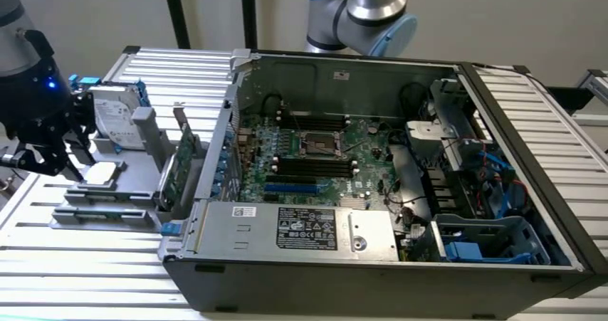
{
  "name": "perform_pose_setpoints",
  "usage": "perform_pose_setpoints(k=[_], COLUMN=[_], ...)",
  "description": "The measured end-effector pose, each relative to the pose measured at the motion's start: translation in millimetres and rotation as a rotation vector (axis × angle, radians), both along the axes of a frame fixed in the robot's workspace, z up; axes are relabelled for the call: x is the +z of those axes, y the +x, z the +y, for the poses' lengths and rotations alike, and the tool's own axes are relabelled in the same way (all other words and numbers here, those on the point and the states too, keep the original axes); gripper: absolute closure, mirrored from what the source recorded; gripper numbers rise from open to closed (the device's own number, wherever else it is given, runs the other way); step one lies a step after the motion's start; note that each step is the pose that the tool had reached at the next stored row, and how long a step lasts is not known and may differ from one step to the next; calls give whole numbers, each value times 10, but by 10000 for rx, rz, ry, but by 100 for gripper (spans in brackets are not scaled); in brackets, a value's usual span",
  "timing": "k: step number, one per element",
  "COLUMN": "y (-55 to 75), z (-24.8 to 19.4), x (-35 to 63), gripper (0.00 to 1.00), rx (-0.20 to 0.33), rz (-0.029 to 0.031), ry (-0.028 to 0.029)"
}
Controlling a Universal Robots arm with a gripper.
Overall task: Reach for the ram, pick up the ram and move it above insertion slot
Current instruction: 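Pick up the ram and move it above insertion slot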
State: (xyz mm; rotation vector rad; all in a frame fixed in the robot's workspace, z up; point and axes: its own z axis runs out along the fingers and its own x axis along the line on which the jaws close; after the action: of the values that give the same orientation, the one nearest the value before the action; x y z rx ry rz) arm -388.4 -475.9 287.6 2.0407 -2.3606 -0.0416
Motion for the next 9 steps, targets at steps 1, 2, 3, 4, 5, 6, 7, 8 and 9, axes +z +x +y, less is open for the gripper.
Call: perform_pose_setpoints(k=[1, 2, 3, 4, 5, 6, 7, 8, 9], y=[-5, -9, -14, -18, -22, -26, -29, -32, -33], z=[-1, -1, -2, -3, -5, -6, -7, -9, -11], x=[-18, -36, -54, -72, -91, -110, -127, -145, -163], gripper=[64, 64, 64, 64, 64, 64, 64, 64, 64], rx=[1, 2, 5, 8, 11, 15, 20, 25, 31], rz=[0, 0, 1, 2, 1, 0, 1, 1, 1], ry=[0, 0, -1, -1, -1, 0, -1, 0, 0])
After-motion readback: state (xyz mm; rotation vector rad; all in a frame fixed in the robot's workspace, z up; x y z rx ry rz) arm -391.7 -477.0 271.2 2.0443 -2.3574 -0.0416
